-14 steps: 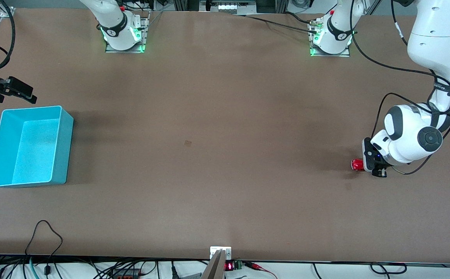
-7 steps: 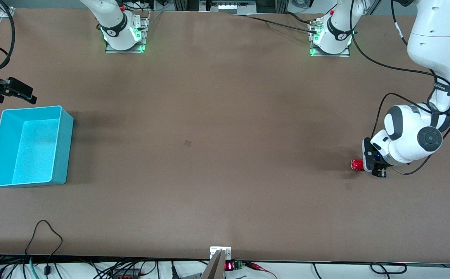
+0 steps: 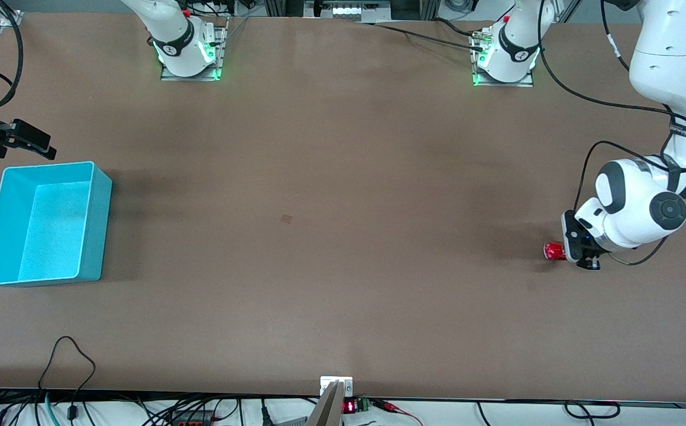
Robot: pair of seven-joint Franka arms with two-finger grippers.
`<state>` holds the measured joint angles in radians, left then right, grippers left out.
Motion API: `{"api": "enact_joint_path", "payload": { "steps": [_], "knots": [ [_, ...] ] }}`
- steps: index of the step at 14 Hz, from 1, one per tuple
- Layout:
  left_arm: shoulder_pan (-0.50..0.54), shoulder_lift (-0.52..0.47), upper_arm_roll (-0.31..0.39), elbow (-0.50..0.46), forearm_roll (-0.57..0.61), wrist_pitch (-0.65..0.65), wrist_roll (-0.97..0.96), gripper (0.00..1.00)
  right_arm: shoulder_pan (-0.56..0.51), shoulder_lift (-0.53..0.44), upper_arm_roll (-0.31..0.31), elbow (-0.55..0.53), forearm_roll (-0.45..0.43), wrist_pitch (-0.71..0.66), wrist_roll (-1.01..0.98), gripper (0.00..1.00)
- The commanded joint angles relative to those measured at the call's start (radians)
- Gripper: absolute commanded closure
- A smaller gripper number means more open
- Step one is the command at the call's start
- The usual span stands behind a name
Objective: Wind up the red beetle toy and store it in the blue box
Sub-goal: 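Lower the left gripper over the red car and close on it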
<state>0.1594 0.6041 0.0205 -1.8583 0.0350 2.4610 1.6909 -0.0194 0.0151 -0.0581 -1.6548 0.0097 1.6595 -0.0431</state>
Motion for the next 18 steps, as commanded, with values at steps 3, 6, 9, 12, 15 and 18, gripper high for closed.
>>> {"api": "enact_joint_path", "payload": {
  "steps": [3,6,9,12,15,18],
  "knots": [
    [0.058,0.014,-0.005,0.005,0.013,0.007,0.023,0.72,-0.001,0.002,0.003,0.016,-0.002,-0.018,0.006,0.00],
    [0.075,0.014,-0.004,0.007,0.013,0.013,0.079,0.72,0.004,0.002,0.004,0.016,-0.011,-0.011,0.005,0.00],
    [0.094,0.016,-0.004,0.007,0.013,0.015,0.102,0.72,0.003,0.002,0.004,0.013,-0.011,-0.017,0.005,0.00],
    [0.104,0.016,-0.004,0.008,0.013,0.015,0.115,0.72,0.003,0.000,0.004,0.009,-0.011,-0.017,-0.003,0.00],
    [0.106,0.016,-0.004,0.008,0.013,0.025,0.121,0.72,0.004,-0.003,0.004,0.009,-0.013,-0.017,-0.004,0.00],
    [0.120,0.019,-0.004,0.008,0.013,0.039,0.139,0.72,0.004,-0.001,0.004,0.009,-0.013,-0.017,-0.006,0.00]
  ]
}}
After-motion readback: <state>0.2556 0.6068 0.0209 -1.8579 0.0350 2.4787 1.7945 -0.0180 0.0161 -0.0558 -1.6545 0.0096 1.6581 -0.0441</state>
